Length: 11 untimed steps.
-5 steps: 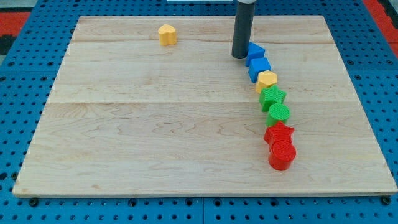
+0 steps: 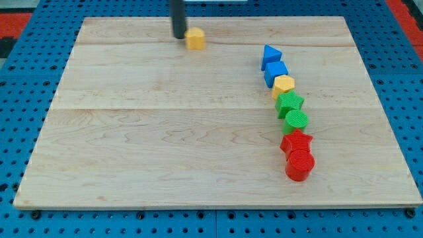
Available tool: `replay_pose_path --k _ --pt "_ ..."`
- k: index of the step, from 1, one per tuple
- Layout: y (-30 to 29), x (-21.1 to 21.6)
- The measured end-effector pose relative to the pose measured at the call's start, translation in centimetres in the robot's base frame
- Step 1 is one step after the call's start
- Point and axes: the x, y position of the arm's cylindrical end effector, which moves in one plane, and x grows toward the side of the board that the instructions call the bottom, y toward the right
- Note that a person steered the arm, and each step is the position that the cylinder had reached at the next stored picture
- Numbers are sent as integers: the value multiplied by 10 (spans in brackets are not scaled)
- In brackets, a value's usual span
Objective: Slide the yellow heart above the blue triangle
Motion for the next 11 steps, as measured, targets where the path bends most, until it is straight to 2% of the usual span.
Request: replay_pose_path --k 1,2,3,4,5,6,11 --pt "75 7" --pt "69 7" --pt "-14 19" --pt "15 69" --pt "77 66" --pt "82 37" --pt "105 24"
